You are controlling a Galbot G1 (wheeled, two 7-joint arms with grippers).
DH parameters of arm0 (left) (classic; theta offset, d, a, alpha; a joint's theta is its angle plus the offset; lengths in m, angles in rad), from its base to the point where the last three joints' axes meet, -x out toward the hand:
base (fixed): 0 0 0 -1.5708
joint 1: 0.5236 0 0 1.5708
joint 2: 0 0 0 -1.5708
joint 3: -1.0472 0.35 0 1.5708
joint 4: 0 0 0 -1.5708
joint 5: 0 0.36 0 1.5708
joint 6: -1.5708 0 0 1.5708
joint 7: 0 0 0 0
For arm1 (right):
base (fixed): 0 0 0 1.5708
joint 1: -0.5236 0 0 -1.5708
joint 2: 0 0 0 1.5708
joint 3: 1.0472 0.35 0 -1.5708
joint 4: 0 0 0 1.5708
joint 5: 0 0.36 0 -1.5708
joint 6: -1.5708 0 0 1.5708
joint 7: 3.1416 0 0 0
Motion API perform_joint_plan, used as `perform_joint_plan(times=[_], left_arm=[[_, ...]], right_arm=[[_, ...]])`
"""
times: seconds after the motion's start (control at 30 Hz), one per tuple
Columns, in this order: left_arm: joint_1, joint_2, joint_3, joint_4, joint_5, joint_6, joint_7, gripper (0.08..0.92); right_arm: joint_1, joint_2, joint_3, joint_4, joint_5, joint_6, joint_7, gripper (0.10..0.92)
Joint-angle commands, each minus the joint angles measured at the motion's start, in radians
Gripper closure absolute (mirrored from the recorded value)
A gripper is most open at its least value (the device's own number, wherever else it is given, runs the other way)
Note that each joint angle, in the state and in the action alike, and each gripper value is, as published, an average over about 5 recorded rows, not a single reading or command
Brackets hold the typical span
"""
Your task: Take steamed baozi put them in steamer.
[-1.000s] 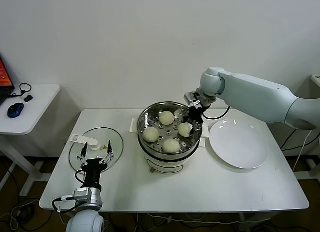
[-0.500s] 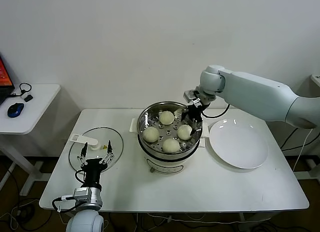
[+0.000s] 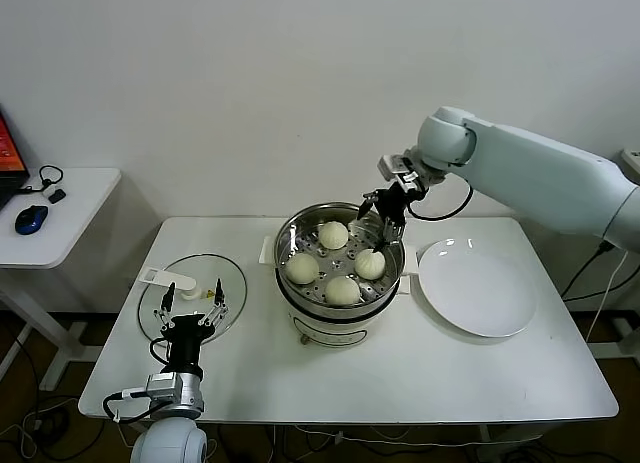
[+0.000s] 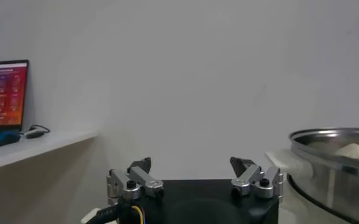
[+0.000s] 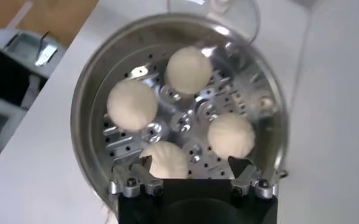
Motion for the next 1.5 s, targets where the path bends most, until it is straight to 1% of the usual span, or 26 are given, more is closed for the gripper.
perform_joint_plan(times=[0.03, 0.17, 0.33, 0.43, 0.5, 0.7, 1.03, 1.3, 1.5], left_arm=[[0.004, 0.003, 0.001, -0.013, 0.003, 0.004, 0.002, 0.177], [0.009, 0.005, 0.002, -0.019, 0.006, 0.004, 0.003, 0.177], [0.016, 0.007, 0.005, -0.021, 0.012, 0.004, 0.003, 0.177], [0.020, 0.003, 0.010, -0.020, 0.016, 0.002, 0.002, 0.177], [0.023, 0.000, 0.015, -0.019, 0.021, 0.001, 0.002, 0.177], [0.028, -0.007, 0.017, -0.023, 0.029, 0.000, 0.001, 0.177], [0.036, -0.012, 0.011, -0.027, 0.030, -0.001, -0.001, 0.177], [0.040, -0.021, 0.016, -0.030, 0.034, 0.001, -0.001, 0.177], [0.052, -0.014, 0.010, -0.037, 0.036, 0.003, 0.002, 0.177]], right_arm=[[-0.188, -0.234, 0.335, 0.153, 0.039, -0.003, 0.142, 0.203], [-0.393, -0.331, 0.564, 0.244, 0.031, -0.016, 0.243, 0.203], [-0.701, -0.431, 0.875, 0.363, -0.001, -0.006, 0.429, 0.203], [-0.858, -0.447, 1.005, 0.384, 0.018, 0.028, 0.550, 0.203], [-0.962, -0.437, 1.106, 0.389, 0.025, 0.047, 0.603, 0.203], [-1.249, -0.351, 1.389, 0.402, 0.019, 0.116, 0.672, 0.203], [-1.594, -0.145, 1.693, 0.415, 0.046, 0.264, 0.766, 0.203], [-1.802, 0.026, 1.780, 0.463, 0.066, 0.338, 0.837, 0.203], [-1.896, 0.090, 1.775, 0.491, 0.090, 0.399, 0.899, 0.203]])
